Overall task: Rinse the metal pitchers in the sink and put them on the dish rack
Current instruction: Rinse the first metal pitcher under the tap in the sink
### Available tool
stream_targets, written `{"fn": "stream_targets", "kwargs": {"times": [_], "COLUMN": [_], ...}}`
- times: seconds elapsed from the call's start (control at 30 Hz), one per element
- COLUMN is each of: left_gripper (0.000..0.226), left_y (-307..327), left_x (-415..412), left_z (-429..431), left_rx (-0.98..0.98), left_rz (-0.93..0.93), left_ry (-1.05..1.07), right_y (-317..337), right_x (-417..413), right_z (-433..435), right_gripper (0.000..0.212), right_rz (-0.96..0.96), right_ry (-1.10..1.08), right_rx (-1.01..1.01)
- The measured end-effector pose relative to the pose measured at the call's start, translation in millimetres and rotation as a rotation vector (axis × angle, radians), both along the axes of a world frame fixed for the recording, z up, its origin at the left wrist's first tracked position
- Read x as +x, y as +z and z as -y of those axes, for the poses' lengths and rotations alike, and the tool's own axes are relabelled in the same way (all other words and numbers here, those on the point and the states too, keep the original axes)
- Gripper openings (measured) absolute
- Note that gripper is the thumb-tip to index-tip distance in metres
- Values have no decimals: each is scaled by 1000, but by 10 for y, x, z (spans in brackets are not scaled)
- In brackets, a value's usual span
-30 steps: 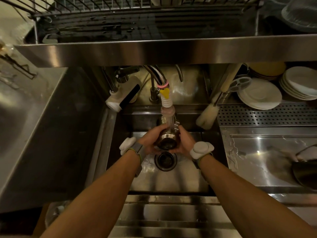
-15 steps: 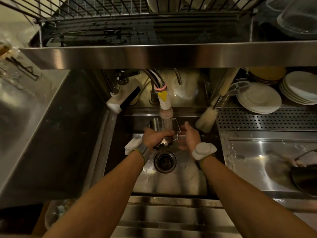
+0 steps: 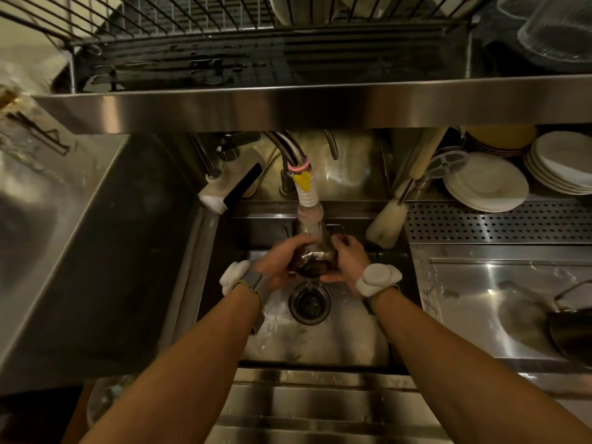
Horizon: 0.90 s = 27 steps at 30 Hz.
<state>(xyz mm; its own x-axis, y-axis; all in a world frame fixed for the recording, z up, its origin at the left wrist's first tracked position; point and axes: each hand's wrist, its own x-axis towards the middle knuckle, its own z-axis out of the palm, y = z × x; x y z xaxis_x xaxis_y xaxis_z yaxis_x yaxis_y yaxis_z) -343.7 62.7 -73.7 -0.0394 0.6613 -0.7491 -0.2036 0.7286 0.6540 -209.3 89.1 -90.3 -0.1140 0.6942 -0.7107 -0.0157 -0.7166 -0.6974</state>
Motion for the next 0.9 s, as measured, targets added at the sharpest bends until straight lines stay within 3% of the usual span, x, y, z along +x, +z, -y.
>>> {"fn": "stream_targets", "kwargs": {"times": [0.13, 0.23, 0.3, 0.4, 0.47, 0.57, 0.63, 0.73, 0.9], "left_gripper": [47, 60, 69, 41, 37, 23, 22, 16, 35], "left_y": [49, 18, -24, -25, 4, 14, -13, -77, -43], "left_x": [-14, 3, 22, 70, 48, -38, -90, -138, -66], "left_z": [-11, -35, -34, 12, 11, 12, 28, 69, 106], "left_rx": [38, 80, 88, 94, 81, 81, 81, 47, 32], "left_rz": [48, -73, -172, -133, -119, -135, -179, -276, -240], "left_ry": [15, 21, -6, 3, -9, -54, -76, -44, -94], "right_y": [10, -5, 20, 82, 107, 54, 22, -16, 28], "right_x": [-71, -28, -20, -78, -98, -49, -35, -89, -131], "right_z": [13, -17, -11, 20, 66, 123, 146, 132, 100], "right_gripper": [44, 42, 32, 35, 43, 33, 44, 89, 90], "right_rz": [116, 332, 378, 244, 184, 111, 88, 160, 132], "right_ry": [33, 124, 149, 129, 156, 203, 184, 194, 64], "right_rx": [57, 256, 328, 200, 147, 128, 116, 114, 107]}}
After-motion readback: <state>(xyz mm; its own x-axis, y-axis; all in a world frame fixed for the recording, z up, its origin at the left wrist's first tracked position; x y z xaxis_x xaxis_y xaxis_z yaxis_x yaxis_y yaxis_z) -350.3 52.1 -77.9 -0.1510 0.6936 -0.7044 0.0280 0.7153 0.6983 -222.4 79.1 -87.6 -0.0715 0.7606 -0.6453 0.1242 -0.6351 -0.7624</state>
